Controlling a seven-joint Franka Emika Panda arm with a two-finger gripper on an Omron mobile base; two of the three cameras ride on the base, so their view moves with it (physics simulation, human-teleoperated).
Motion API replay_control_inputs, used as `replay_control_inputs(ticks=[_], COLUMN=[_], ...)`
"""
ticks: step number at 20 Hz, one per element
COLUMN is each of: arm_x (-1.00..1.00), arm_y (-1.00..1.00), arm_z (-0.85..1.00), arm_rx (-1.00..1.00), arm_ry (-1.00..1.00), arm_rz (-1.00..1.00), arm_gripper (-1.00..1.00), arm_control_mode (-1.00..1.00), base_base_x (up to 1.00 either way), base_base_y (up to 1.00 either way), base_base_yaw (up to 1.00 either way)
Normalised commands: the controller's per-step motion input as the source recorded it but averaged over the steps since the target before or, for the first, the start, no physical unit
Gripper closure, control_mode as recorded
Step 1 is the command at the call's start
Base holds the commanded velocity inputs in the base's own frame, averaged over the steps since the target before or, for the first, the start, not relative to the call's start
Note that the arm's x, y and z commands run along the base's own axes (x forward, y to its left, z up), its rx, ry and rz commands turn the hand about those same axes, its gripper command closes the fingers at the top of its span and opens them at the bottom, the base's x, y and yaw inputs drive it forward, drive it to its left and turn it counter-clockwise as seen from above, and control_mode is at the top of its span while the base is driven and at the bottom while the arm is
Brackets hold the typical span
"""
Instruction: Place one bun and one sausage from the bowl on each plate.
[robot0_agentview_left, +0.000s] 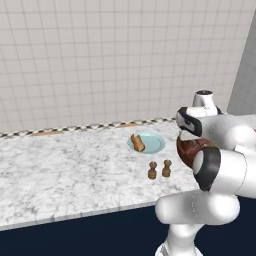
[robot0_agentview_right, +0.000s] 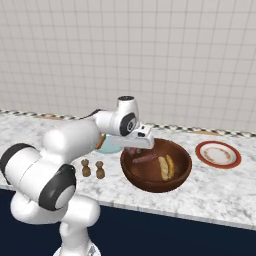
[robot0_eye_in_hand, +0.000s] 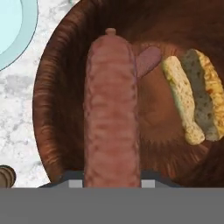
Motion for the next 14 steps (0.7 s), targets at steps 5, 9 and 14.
replay_control_inputs(ticks=[5, 9, 14], arm_x=[0.87, 1.0, 0.91], arm_y=[1.0, 1.0, 0.67], arm_z=[0.17, 0.2, -0.48], arm_rx=[0.06, 0.01, 0.05], arm_ry=[0.0, 0.02, 0.04], arm_rz=[-0.1, -0.04, -0.01], arm_gripper=[1.0, 1.0, 1.0], arm_control_mode=[-1.0, -1.0, -1.0], base_base_x=[0.0, 0.0, 0.0], base_base_y=[0.0, 0.0, 0.0], base_base_yaw=[0.0, 0.0, 0.0])
